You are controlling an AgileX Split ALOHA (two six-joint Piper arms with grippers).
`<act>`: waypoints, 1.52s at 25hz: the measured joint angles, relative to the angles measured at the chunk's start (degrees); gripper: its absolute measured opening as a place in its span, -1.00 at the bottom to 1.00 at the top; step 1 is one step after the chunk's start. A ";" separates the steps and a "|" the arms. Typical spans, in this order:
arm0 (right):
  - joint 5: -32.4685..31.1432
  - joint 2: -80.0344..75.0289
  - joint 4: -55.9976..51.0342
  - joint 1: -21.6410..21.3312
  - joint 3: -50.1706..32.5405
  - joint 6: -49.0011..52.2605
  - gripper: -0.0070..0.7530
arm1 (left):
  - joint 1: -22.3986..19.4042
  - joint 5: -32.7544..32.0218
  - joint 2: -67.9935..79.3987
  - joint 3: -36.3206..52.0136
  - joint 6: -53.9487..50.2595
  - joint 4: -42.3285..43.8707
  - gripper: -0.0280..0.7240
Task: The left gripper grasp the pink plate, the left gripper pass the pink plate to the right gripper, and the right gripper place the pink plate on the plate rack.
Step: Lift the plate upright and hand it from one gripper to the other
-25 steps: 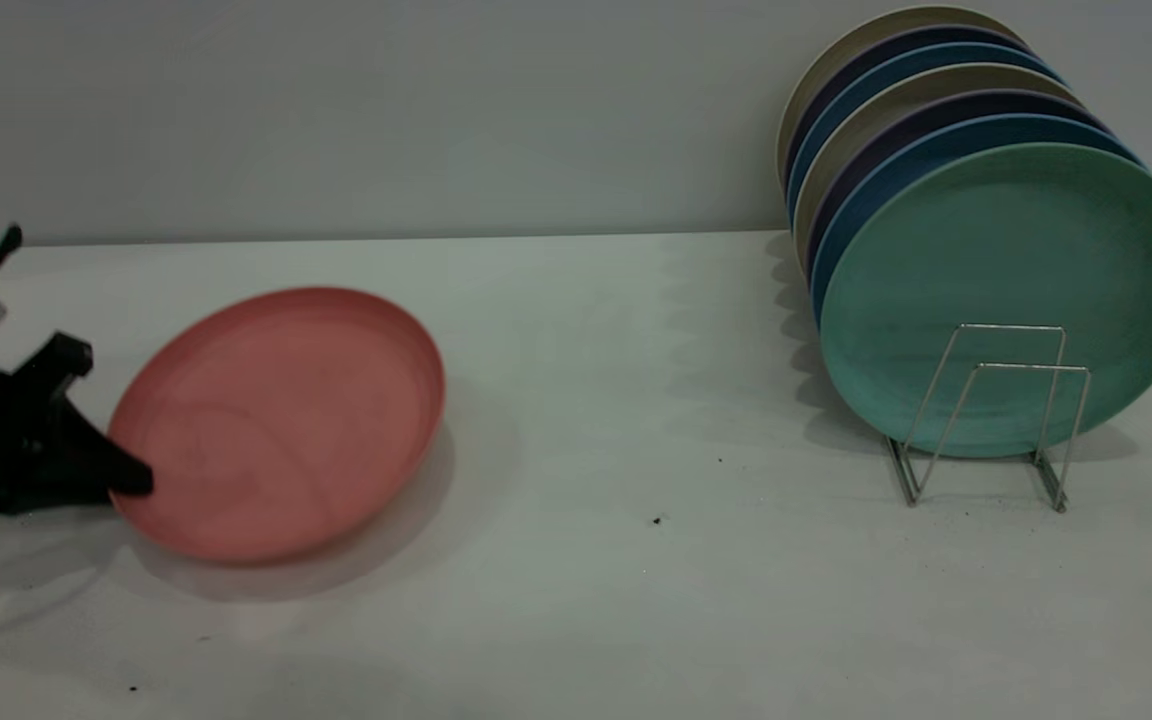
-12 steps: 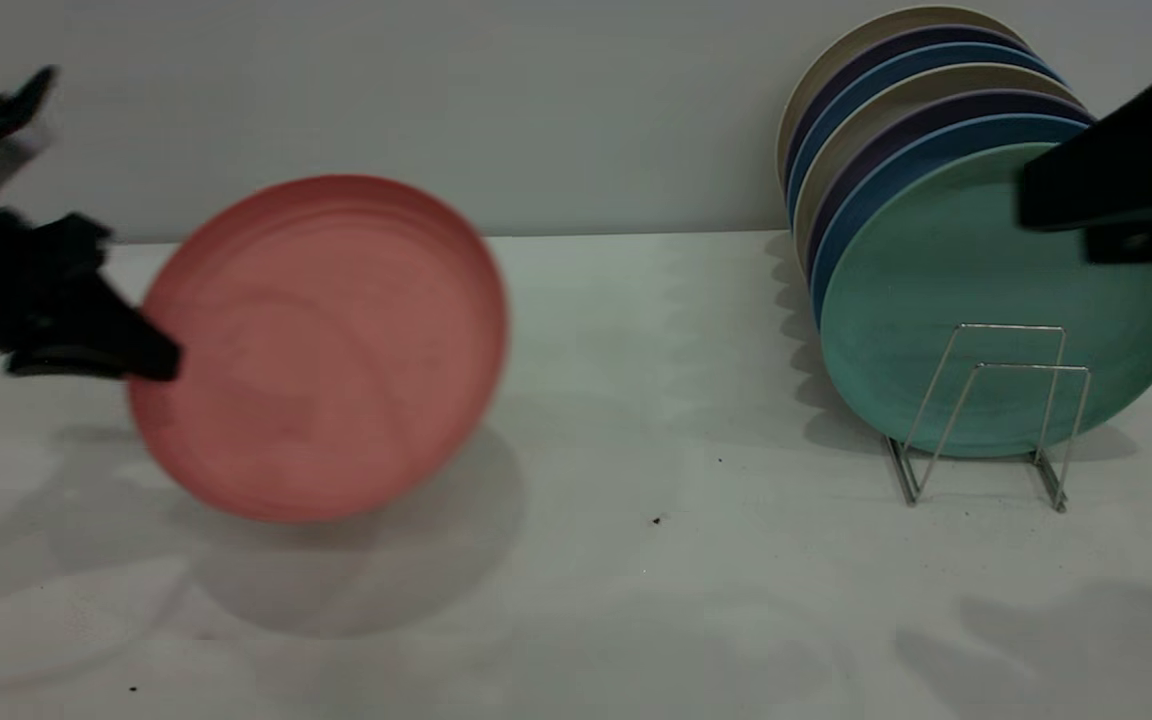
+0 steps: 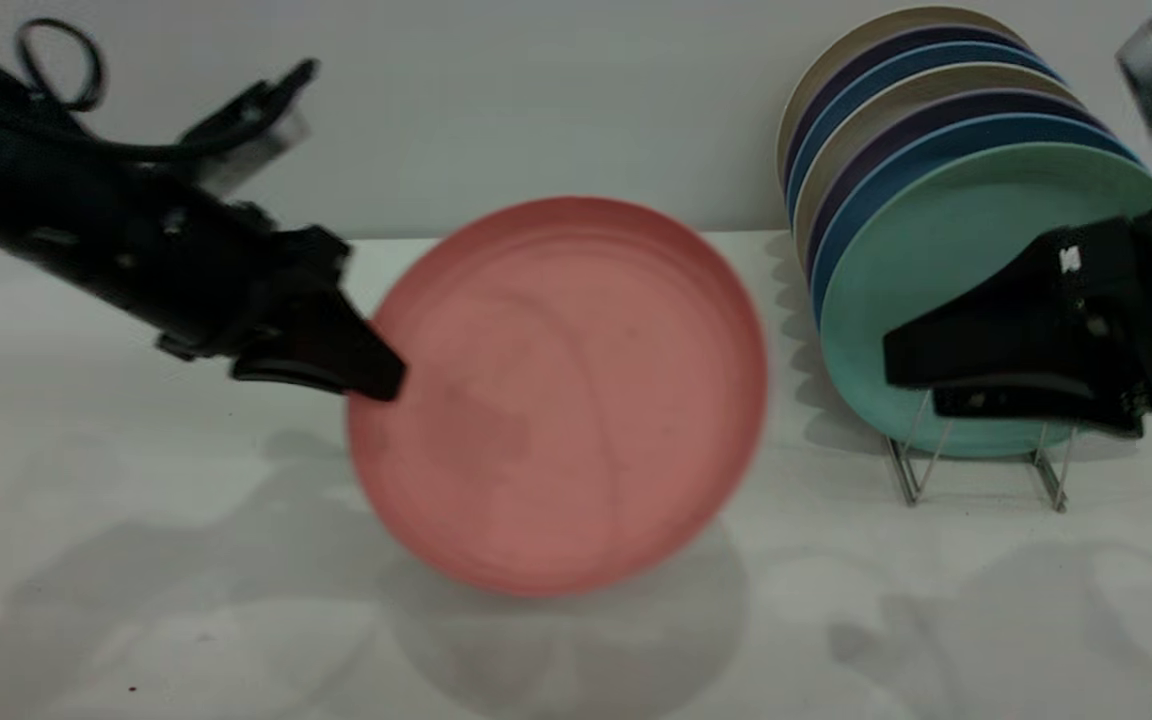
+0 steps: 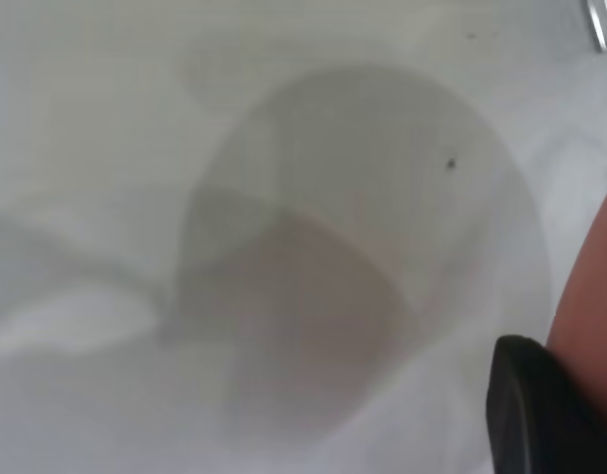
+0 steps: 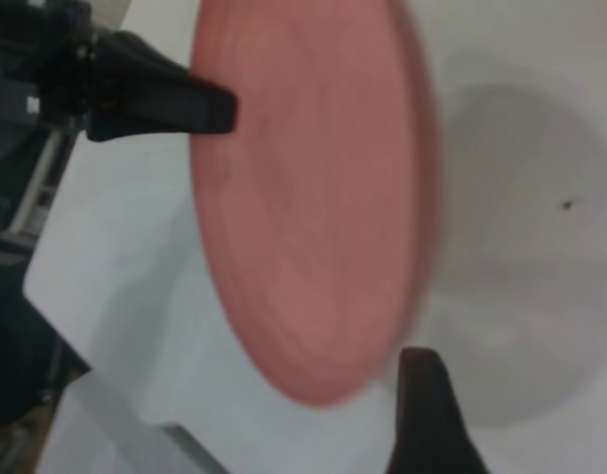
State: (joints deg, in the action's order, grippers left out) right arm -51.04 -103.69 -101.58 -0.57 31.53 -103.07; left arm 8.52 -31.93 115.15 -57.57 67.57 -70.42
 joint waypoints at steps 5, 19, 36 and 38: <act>-3.03 -3.04 -0.29 0.00 1.25 -0.35 0.31 | 4.99 4.52 0.00 0.00 0.00 -0.97 -0.88; 0.11 -3.65 -0.48 0.00 2.43 -1.24 0.08 | 11.16 1.78 0.00 0.00 2.74 -8.23 -0.88; 1.44 -4.02 -0.53 0.00 2.43 0.01 -0.84 | 6.52 -13.05 0.00 0.00 3.94 -11.79 0.33; 1.24 -4.02 -0.53 0.00 2.43 -0.64 -0.84 | 4.04 -17.01 0.00 0.00 4.06 -11.74 0.69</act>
State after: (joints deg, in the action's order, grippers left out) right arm -49.80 -107.72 -102.10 -0.57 33.96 -103.71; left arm 12.56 -48.95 115.15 -57.57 71.63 -82.16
